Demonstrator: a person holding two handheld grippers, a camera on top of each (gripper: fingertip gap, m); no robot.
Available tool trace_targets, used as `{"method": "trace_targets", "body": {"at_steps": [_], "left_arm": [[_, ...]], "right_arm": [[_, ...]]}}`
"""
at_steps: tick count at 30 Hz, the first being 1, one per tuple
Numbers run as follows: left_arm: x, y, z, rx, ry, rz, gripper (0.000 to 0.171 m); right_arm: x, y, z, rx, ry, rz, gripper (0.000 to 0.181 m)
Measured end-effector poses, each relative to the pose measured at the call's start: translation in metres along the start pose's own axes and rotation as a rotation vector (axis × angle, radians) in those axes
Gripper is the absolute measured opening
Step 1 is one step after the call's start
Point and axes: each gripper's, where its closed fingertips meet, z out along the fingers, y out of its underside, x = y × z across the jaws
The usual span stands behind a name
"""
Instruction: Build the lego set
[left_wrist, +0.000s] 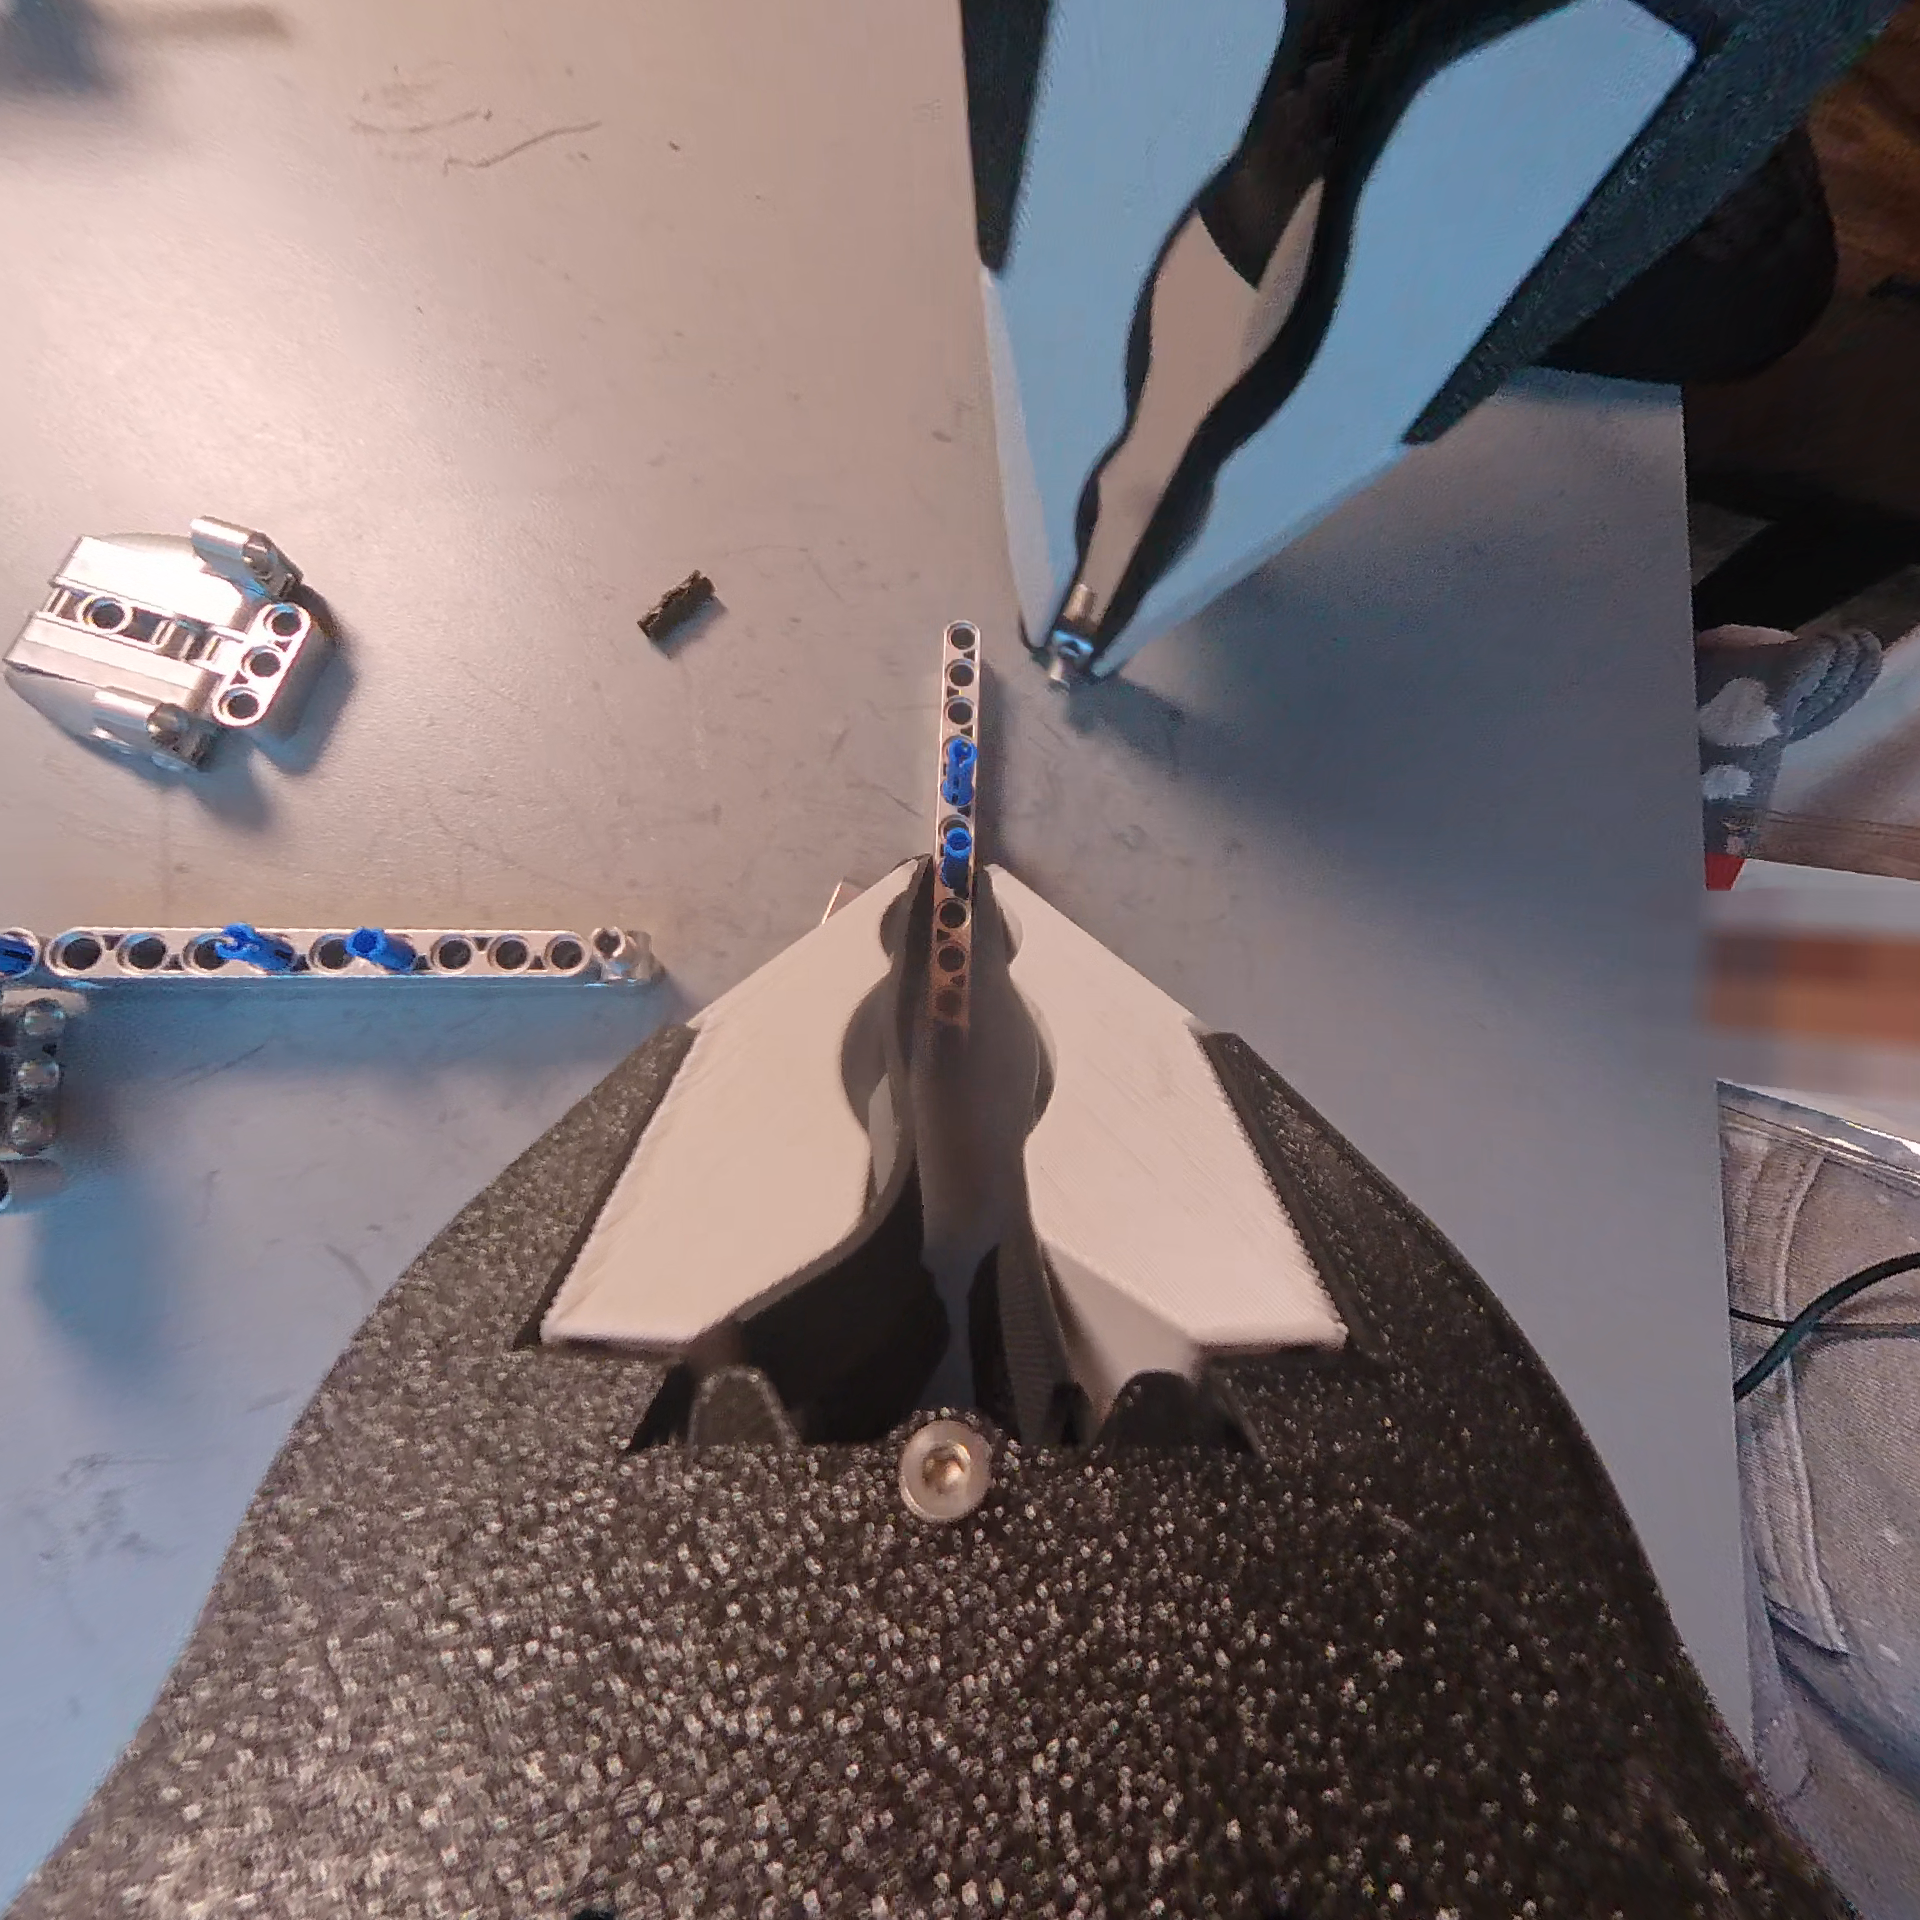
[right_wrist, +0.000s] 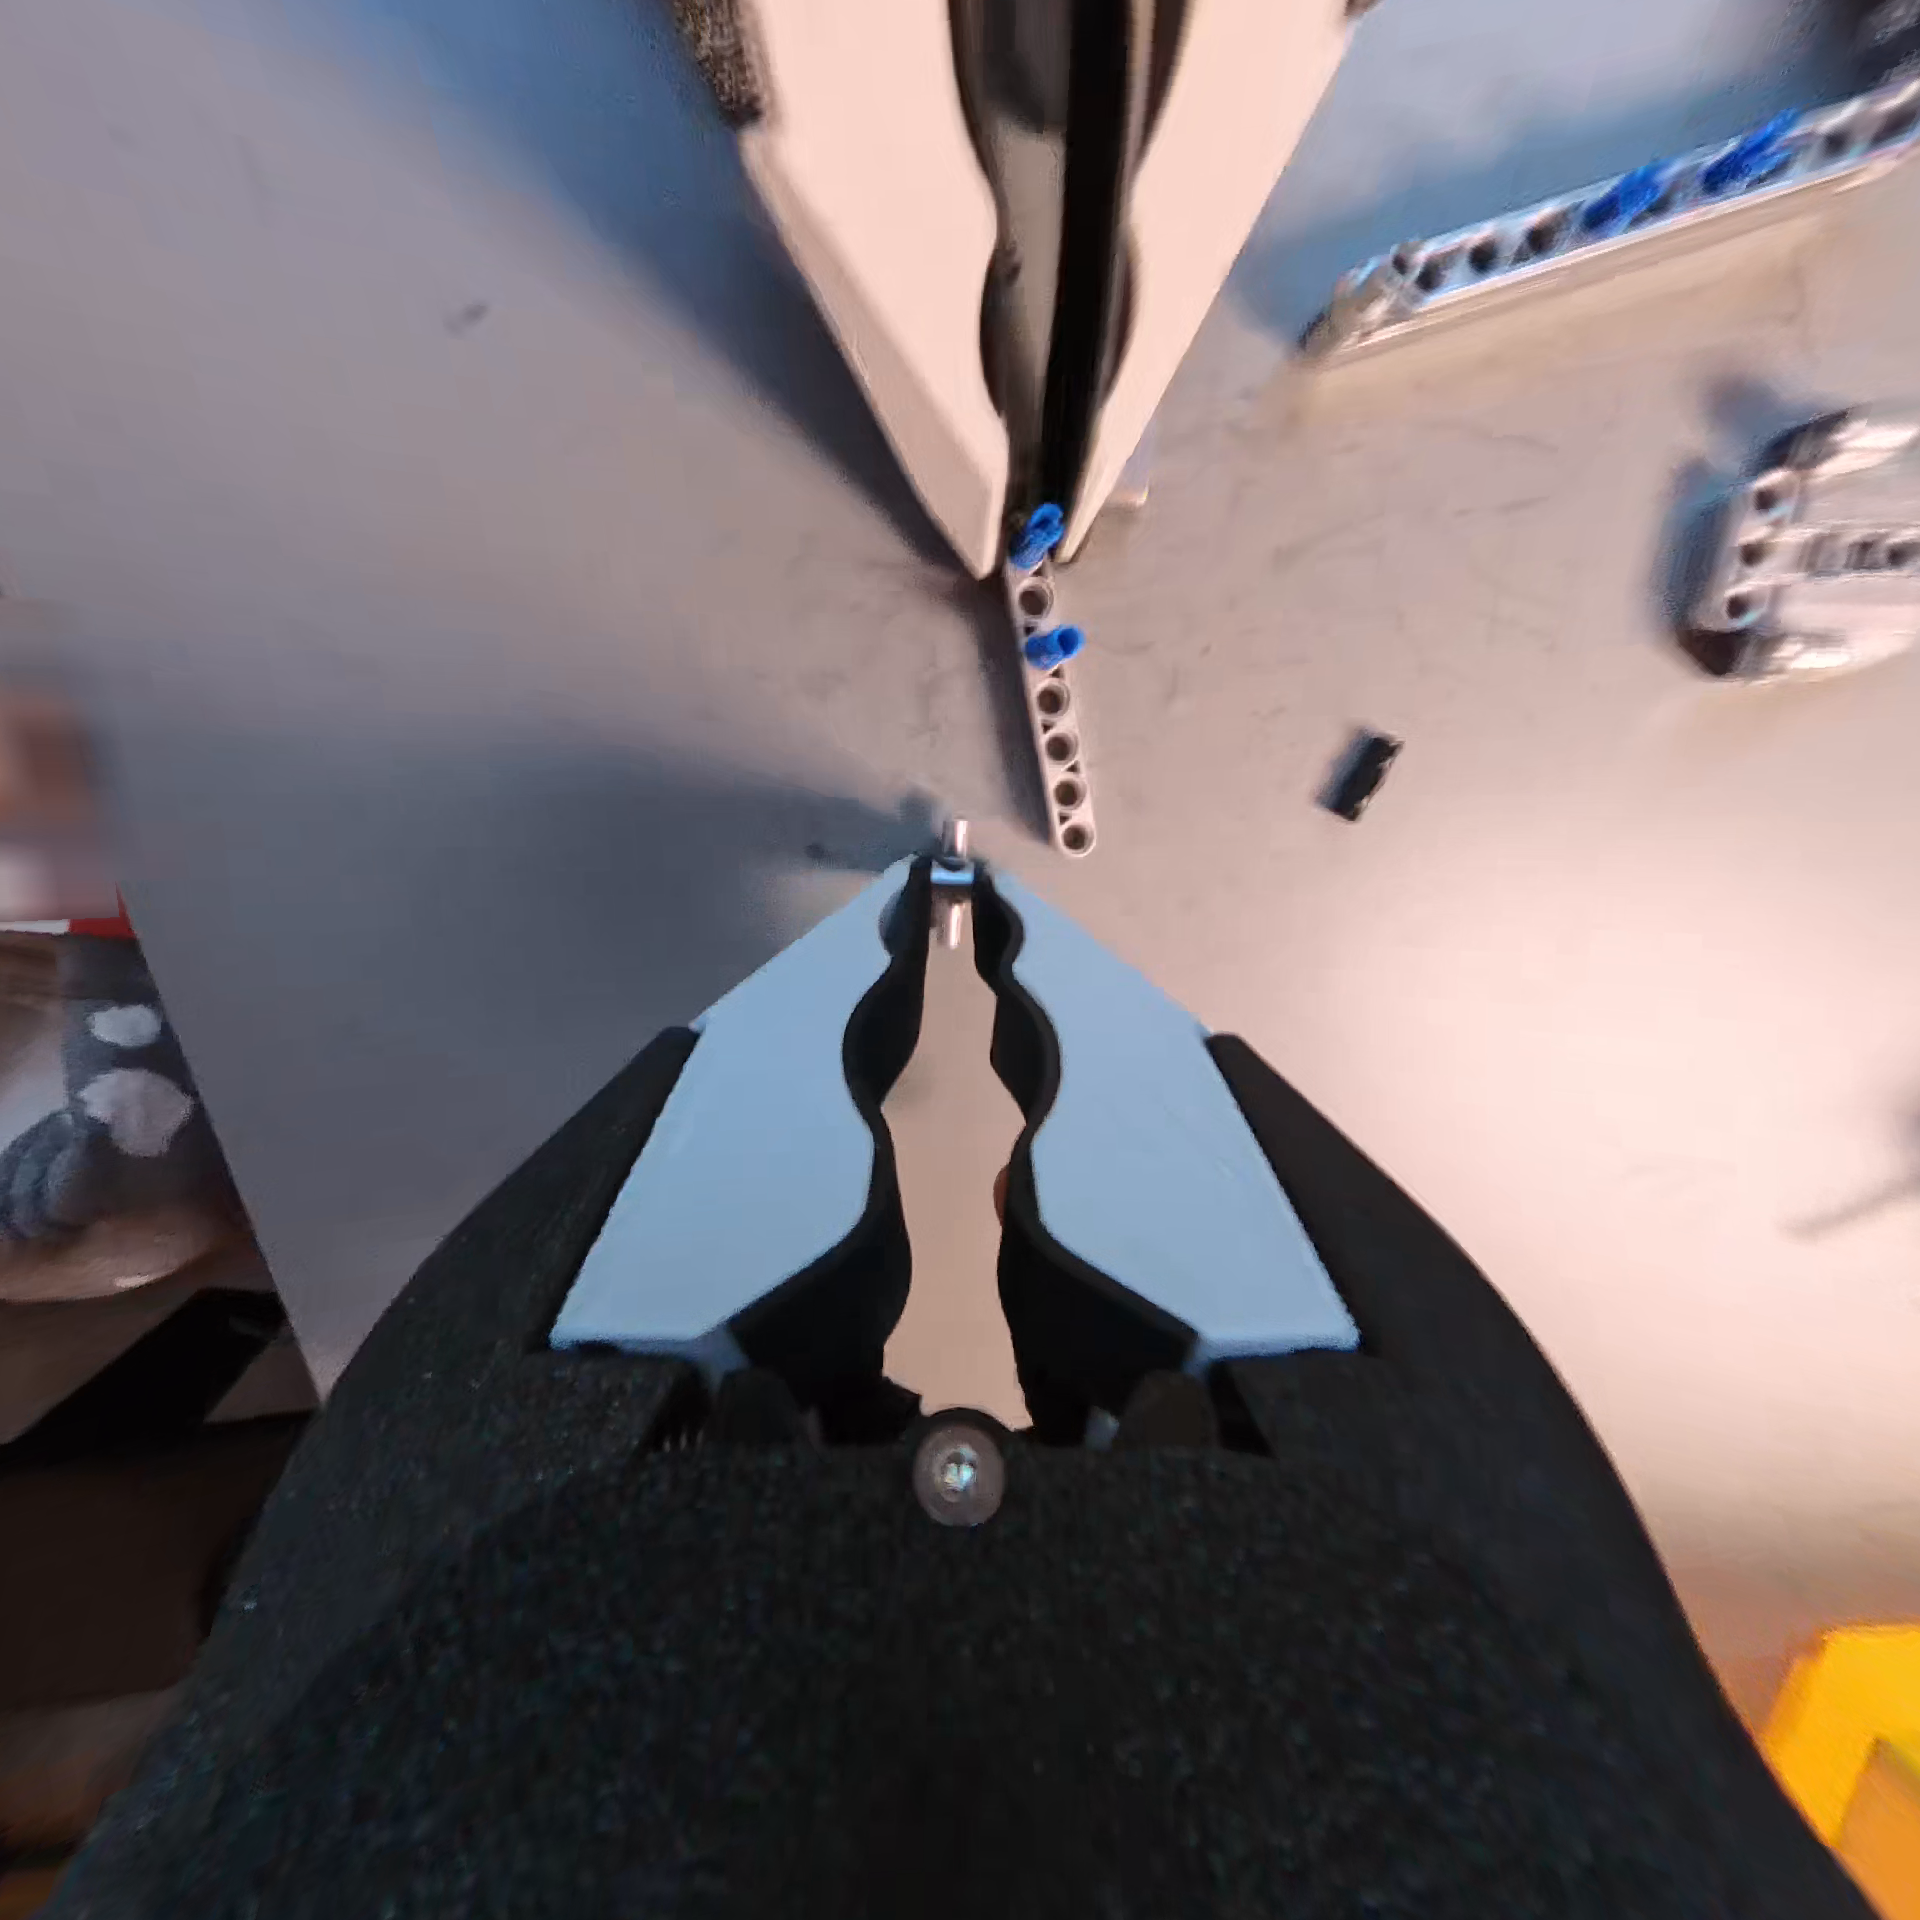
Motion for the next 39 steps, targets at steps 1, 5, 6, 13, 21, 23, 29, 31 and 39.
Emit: {"method": "trace_targets", "body": {"at_steps": [1,5,6,13,21,23,29,31,39], "left_arm": [[0.000,0.000,0.000,-0.002,-0.003,0.009,0.004],[0.001,0.002,0.000,-0.004,-0.001,0.031,0.004],[0.001,0.002,0.000,-0.003,0.004,0.028,0.004],[0.006,-0.005,-0.008,0.050,0.070,-0.002,0.018],[0.021,-0.046,-0.033,0.314,0.308,-0.213,0.013],[0.024,-0.050,-0.039,0.347,0.355,-0.234,0.007],[0.041,-0.064,-0.062,0.457,0.538,-0.248,0.002],[0.050,-0.071,-0.076,0.520,0.620,-0.222,0.002],[0.076,-0.081,-0.105,0.629,0.819,-0.157,0.001]], "right_arm": [[0.007,-0.005,-0.001,0.018,0.058,-0.022,0.004],[0.021,-0.020,-0.018,0.014,0.092,-0.070,0.005],[0.021,-0.020,-0.020,0.000,0.091,-0.088,0.005],[0.016,-0.022,-0.021,-0.028,0.129,-0.202,0.005],[0.010,-0.057,-0.046,0.109,0.271,-0.334,0.005],[0.011,-0.060,-0.053,0.121,0.314,-0.368,0.005],[-0.002,-0.075,-0.083,0.323,0.309,-0.439,0.006],[-0.009,-0.084,-0.097,0.434,0.273,-0.415,0.006],[-0.033,-0.101,-0.126,0.595,0.199,-0.432,0.006]]}}
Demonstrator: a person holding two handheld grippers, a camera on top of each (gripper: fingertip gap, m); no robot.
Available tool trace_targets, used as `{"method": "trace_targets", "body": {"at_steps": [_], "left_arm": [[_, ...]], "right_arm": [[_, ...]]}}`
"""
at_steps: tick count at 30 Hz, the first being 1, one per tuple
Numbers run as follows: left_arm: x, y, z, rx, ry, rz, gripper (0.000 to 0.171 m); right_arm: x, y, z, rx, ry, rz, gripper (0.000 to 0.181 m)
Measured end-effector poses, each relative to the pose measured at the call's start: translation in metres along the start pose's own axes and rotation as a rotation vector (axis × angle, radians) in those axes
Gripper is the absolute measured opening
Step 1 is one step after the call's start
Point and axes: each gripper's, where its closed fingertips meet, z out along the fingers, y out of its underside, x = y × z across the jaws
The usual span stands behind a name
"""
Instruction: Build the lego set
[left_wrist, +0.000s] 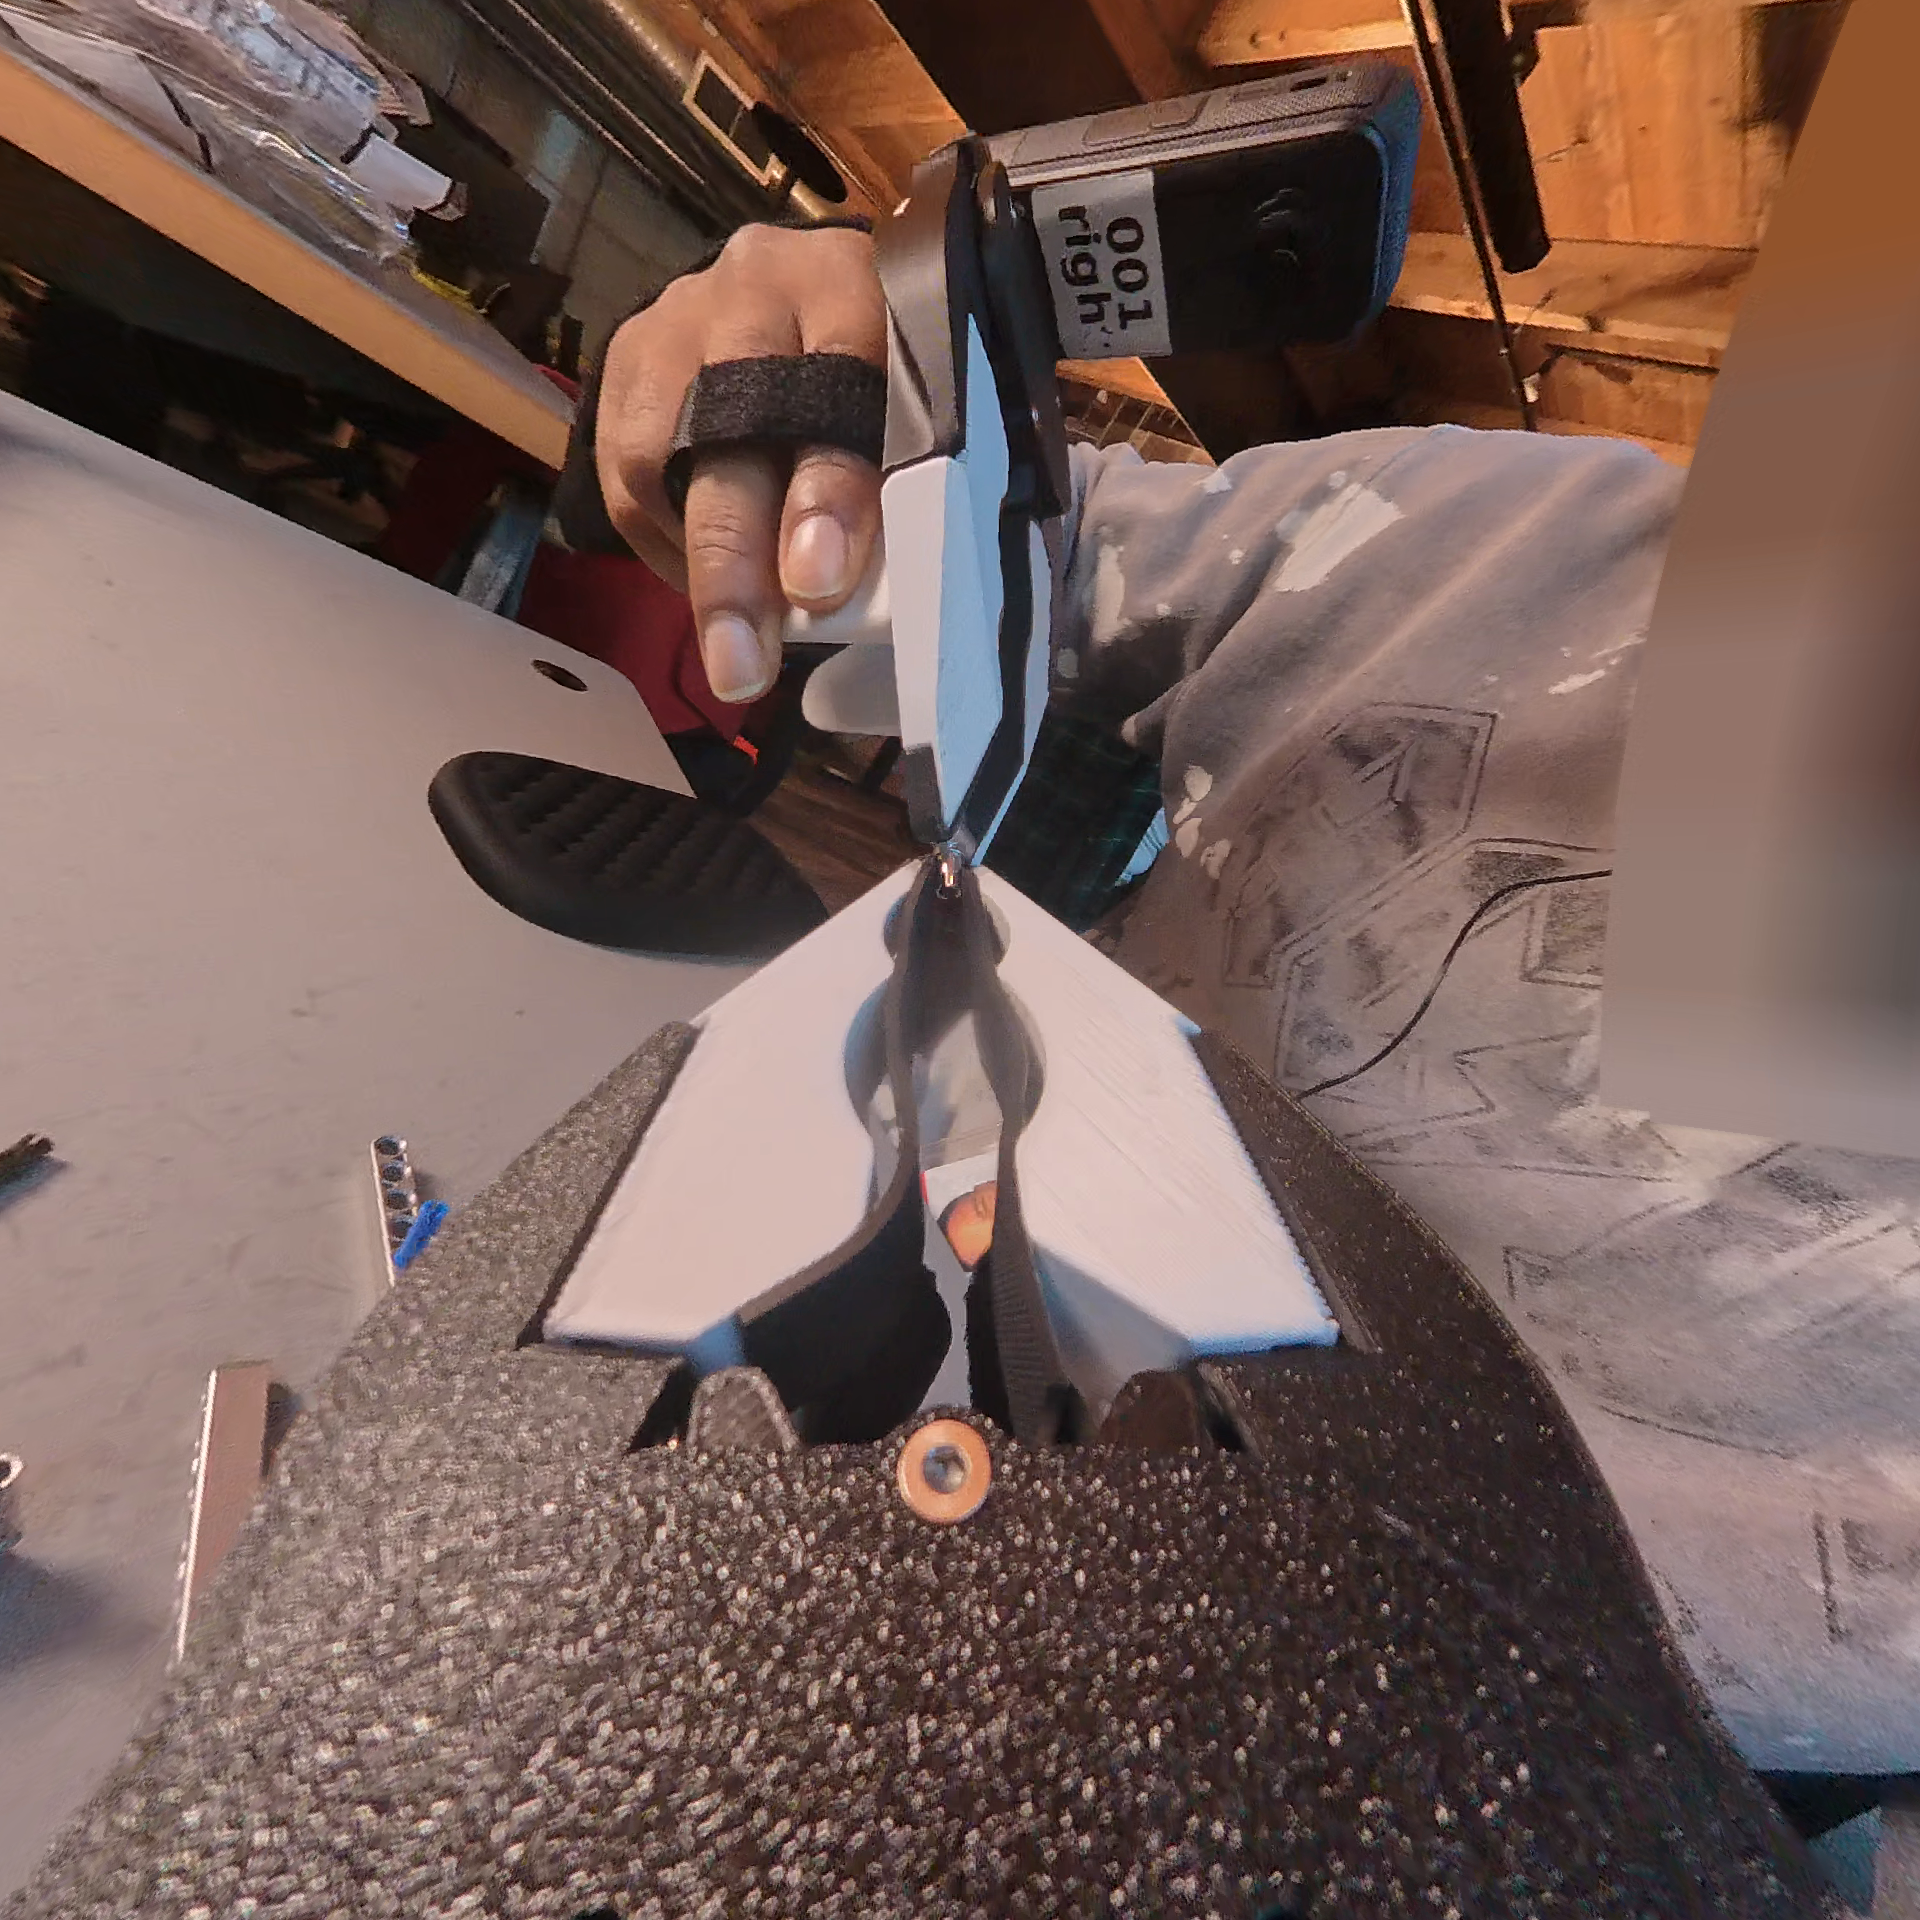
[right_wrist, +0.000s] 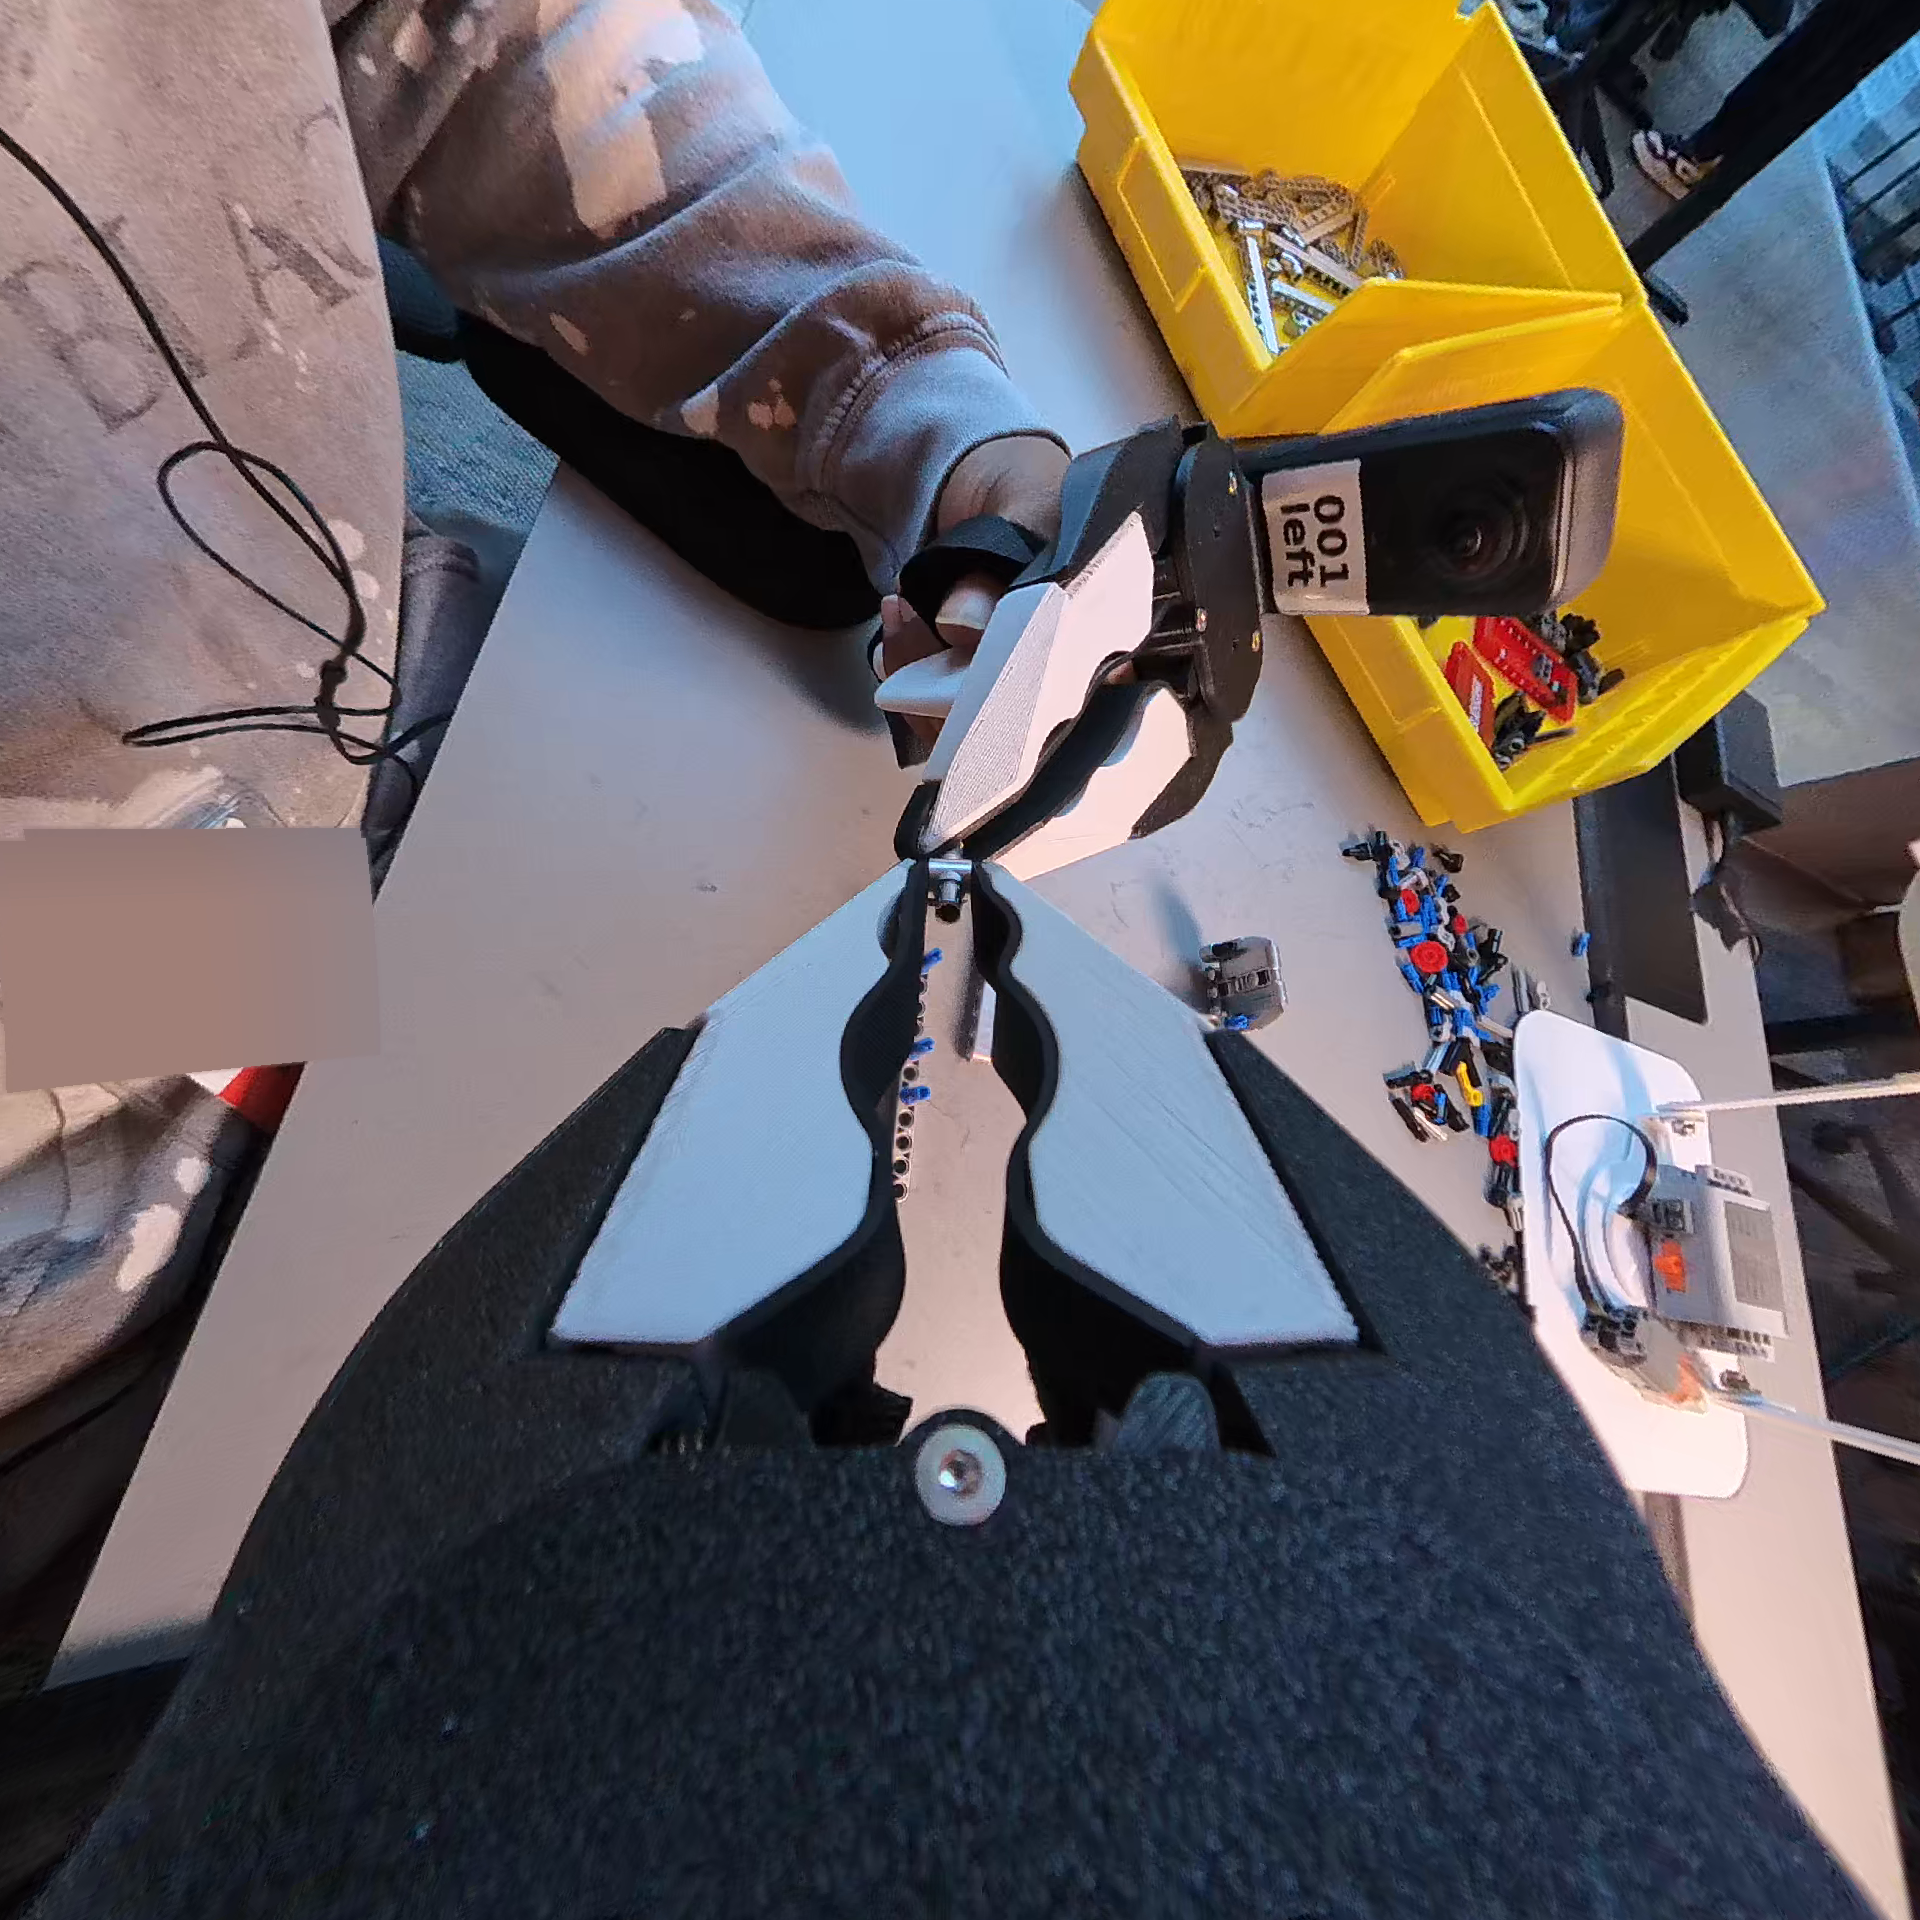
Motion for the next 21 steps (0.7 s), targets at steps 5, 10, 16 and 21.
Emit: {"method": "trace_targets", "body": {"at_steps": [5,10,16,21], "left_arm": [[-0.012,0.001,-0.001,-0.031,-0.098,0.009,0.001],[-0.071,0.036,-0.027,-0.346,-0.564,0.205,0.014],[-0.102,0.079,-0.038,-0.627,-0.724,0.265,0.017],[-0.113,0.092,-0.044,-0.715,-0.780,0.273,0.011]], "right_arm": [[0.003,0.010,0.001,-0.092,-0.026,0.034,0.006],[-0.007,0.094,0.013,-0.466,-0.168,0.186,0.005],[-0.019,0.141,0.033,-0.650,-0.245,0.216,0.005],[-0.018,0.145,0.038,-0.678,-0.263,0.226,0.005]]}}
